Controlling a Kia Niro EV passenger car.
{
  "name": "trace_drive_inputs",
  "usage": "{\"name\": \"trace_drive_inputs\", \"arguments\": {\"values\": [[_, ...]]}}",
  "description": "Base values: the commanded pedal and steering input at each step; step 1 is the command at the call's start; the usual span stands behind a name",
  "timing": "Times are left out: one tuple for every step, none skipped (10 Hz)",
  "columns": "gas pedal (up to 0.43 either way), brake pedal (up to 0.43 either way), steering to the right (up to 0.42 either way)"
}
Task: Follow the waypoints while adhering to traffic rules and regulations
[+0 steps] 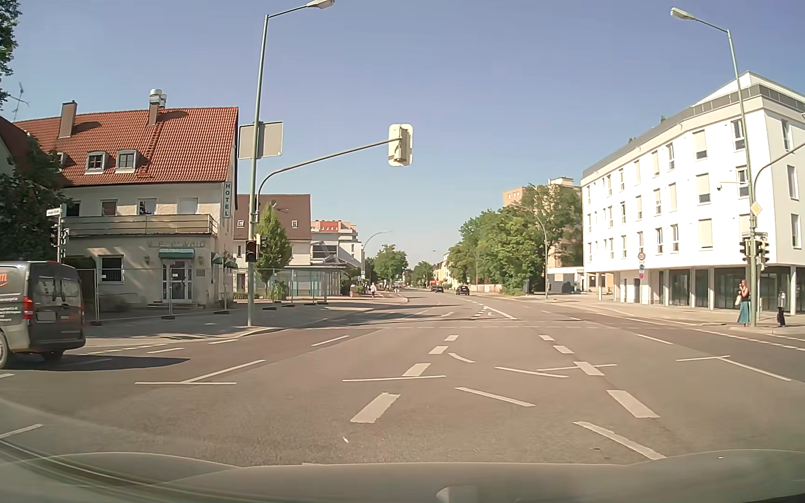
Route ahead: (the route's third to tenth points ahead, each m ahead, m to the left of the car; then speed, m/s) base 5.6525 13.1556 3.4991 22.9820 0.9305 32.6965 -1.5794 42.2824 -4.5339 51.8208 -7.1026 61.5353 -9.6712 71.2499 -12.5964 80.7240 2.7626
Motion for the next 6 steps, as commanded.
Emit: {"name": "trace_drive_inputs", "arguments": {"values": [[0.118,0.0,-0.318],[0.13,0.0,-0.33],[0.138,0.0,-0.355],[0.138,0.0,-0.387],[0.13,0.0,-0.407],[0.118,0.0,-0.429]]}}
